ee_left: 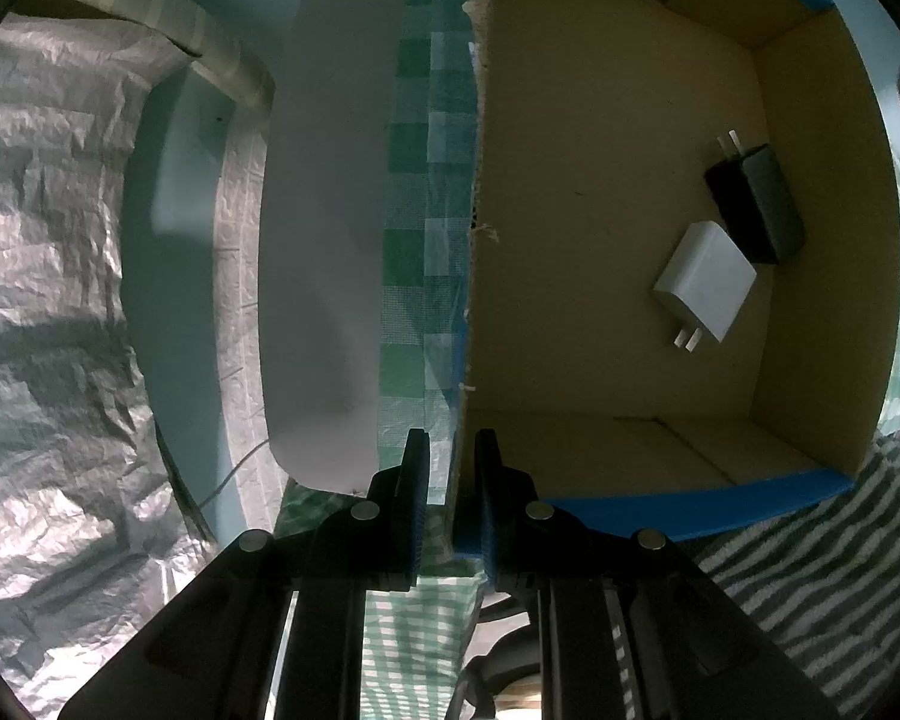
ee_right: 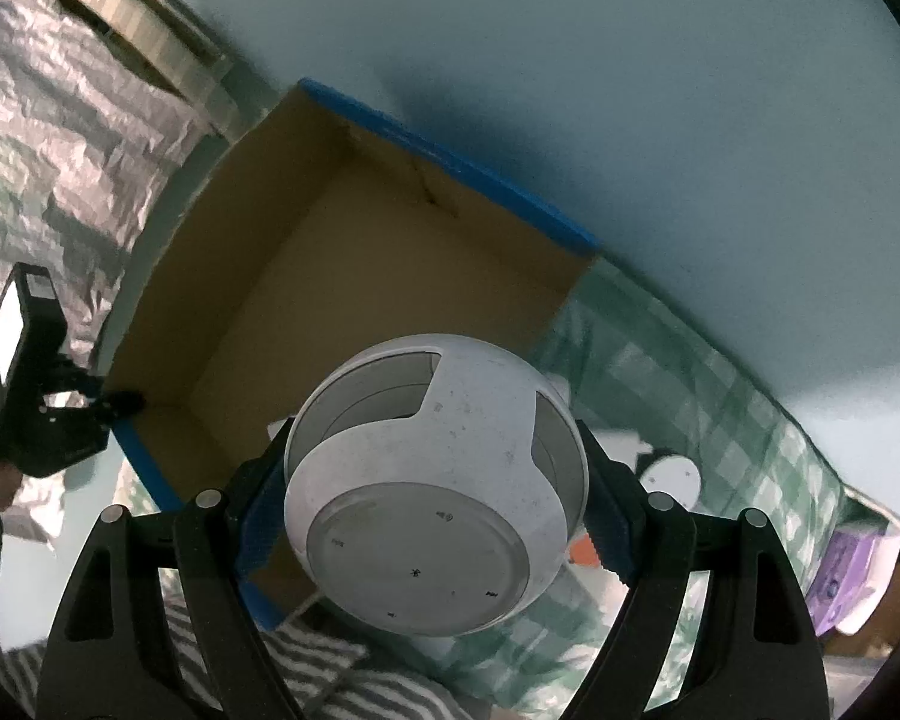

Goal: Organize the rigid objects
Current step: 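Carry the white round speaker into the box and open the right gripper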

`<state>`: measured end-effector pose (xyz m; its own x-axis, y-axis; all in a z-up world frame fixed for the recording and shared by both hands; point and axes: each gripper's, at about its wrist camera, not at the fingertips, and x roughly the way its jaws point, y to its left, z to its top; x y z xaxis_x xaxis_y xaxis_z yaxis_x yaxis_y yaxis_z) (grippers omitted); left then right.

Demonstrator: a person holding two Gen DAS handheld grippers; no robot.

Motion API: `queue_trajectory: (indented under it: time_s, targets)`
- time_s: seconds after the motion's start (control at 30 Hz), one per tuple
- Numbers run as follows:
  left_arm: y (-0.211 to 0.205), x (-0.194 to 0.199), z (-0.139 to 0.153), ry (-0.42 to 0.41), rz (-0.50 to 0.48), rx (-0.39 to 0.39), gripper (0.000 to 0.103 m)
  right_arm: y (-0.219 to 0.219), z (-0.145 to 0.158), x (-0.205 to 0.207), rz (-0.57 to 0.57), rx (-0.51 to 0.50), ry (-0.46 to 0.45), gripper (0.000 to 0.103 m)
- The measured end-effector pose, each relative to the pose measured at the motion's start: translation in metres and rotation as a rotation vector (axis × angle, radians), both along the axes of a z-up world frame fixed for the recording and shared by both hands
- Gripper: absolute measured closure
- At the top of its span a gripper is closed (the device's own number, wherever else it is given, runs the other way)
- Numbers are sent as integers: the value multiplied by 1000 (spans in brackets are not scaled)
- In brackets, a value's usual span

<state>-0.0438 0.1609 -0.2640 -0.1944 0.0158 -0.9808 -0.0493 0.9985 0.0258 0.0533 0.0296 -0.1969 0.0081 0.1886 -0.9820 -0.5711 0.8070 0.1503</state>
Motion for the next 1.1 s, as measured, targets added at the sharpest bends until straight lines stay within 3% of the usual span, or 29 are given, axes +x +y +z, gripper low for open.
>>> queue_trajectory:
  time_s: [0.33, 0.6, 1.1]
  targets:
    - [4, -1, -2, 4, 6, -1, 88, 31, -38, 5, 57, -32, 32, 20]
    - [7, -1, -1, 5, 8, -2, 85, 38, -52, 6, 69, -44, 34, 20]
    - [5, -1, -1, 6, 0, 4, 85, 21, -18, 17, -6, -8, -37, 20]
